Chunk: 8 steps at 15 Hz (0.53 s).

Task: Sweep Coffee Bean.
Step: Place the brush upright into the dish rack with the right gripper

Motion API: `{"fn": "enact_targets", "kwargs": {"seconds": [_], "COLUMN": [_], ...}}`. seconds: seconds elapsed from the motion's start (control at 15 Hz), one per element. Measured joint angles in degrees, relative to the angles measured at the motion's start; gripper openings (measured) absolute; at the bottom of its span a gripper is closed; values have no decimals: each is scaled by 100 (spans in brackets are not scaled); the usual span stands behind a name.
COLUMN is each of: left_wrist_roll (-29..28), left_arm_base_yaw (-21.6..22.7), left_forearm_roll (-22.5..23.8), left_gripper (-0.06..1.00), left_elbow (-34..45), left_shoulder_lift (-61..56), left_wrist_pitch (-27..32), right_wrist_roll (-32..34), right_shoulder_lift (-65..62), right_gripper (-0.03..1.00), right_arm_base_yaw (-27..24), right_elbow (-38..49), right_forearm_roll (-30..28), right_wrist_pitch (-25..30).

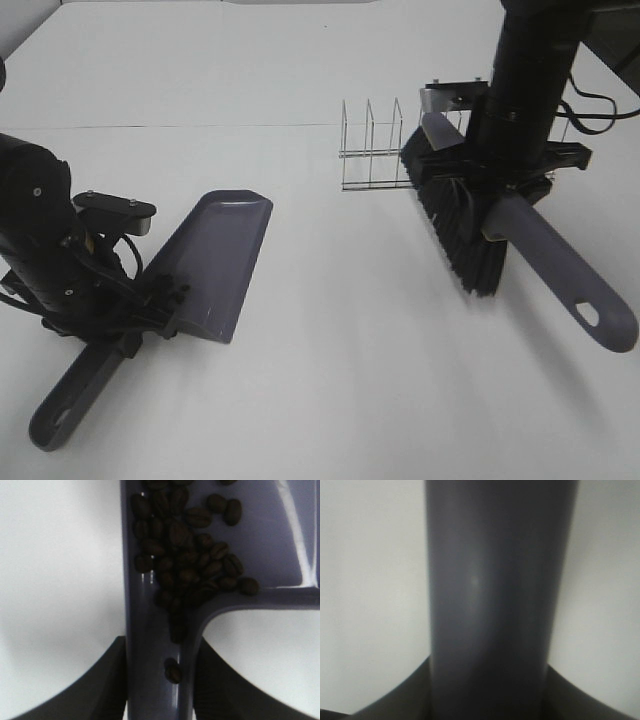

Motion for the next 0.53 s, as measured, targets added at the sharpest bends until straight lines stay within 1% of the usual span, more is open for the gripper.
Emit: {"fn": "enact_targets", "kwargs": {"seconds": [0.13,0.33,0.53], "left_wrist_roll": [0,0,0], "left_arm_base_yaw": [0,0,0], "left_forearm_roll": [0,0,0], "left_gripper": [31,31,31], "left_elbow": [0,0,0], "left_shoulder_lift": [0,0,0], "left_wrist_pitch": [11,17,23], "right_wrist_roll": [-23,-109,-218], "right_shoulder_lift": [0,74,309], "right_gripper": [29,29,29], "right_arm_base_yaw": [-355,-791,-894], "right_elbow": [17,17,17], "right_forearm_roll": [-166,-212,-212], "right_wrist_pitch": [-11,-11,-11]}}
